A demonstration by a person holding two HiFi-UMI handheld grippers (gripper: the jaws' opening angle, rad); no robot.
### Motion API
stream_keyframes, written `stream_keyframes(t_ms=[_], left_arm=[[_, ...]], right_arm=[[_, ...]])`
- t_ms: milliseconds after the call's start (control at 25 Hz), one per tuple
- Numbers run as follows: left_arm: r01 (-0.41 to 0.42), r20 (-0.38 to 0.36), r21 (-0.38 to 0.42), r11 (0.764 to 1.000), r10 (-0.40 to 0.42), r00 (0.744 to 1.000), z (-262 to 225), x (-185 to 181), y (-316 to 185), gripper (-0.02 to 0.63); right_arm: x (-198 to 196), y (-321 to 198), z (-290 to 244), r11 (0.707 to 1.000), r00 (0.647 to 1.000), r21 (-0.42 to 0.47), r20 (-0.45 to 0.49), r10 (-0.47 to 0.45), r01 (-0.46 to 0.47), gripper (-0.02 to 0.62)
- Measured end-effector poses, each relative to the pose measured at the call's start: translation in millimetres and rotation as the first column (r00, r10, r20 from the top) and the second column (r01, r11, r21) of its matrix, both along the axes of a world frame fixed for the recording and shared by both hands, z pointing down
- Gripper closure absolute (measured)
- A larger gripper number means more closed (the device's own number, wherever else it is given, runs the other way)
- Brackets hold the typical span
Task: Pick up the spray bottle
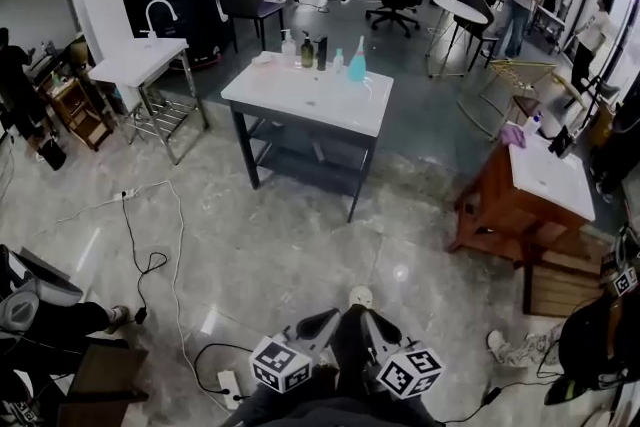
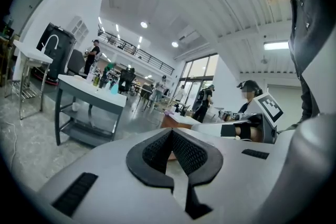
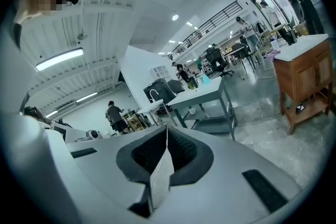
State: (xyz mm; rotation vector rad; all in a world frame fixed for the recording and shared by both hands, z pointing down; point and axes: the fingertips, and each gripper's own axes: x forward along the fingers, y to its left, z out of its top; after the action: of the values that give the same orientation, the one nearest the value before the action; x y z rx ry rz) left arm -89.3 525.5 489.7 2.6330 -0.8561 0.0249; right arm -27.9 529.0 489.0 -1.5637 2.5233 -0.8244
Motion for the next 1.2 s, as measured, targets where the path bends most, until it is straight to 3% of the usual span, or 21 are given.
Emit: stream_keyframes(t_ms=[480, 640, 1200], left_arm=[[0.044, 0.019, -0.012, 0.999, -0.043, 0.999, 9, 5, -43, 0.600], [0.043, 0.020, 0.005, 0.999, -0.043, 0.999, 1, 20, -75, 0.600], [0.071, 0.032, 0.001, 0.998, -0.071, 0.997, -5, 74, -206, 0.600]], right_arm=[[-1, -54, -4, 0.997, 0.997, 0.035, 0.019, -0.073, 0.072, 0.583], [13, -84, -11, 0.995, 0.997, 0.064, -0.015, -0.071, 0.072, 0.583], [69, -232, -18, 0.994, 0.995, 0.054, 0.025, -0.098, 0.097, 0.583]])
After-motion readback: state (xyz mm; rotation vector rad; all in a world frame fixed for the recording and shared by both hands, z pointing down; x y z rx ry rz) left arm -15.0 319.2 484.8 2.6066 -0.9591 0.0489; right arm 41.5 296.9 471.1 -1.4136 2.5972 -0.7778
